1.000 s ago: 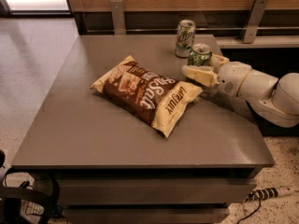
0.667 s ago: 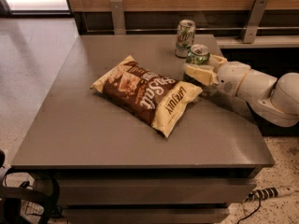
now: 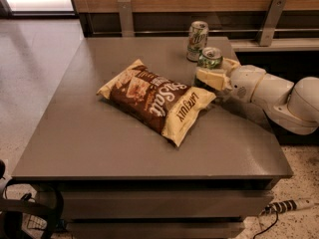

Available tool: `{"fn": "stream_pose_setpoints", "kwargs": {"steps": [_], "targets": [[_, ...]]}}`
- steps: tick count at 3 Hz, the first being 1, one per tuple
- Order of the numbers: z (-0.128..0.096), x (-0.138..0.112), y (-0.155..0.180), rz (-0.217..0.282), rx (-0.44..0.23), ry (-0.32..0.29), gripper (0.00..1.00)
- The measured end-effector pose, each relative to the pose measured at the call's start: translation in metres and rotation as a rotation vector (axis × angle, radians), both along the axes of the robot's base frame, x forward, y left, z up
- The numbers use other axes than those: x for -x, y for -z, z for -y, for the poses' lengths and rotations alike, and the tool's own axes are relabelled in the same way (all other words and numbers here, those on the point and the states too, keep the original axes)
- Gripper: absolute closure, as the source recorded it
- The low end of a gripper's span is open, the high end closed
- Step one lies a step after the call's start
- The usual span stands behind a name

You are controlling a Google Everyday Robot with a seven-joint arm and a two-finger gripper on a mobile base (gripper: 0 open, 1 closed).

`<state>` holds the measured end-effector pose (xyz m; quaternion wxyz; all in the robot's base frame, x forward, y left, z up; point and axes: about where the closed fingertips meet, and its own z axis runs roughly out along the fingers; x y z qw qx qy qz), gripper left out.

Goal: Knock green can over

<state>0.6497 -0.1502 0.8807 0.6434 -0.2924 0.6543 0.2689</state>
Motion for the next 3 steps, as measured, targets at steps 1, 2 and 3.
{"fn": "stream_pose_setpoints", "kwargs": {"steps": [1,2,3], "targets": [[-0.001,-0.001,-0.001,-0.001,0.005,-0.003,1.00],[0.005,-0.003,-0.009,-0.008,0.054,0.008,1.00],[0.016,-0.006,-0.016,-0.038,0.194,0.019,1.00]]}}
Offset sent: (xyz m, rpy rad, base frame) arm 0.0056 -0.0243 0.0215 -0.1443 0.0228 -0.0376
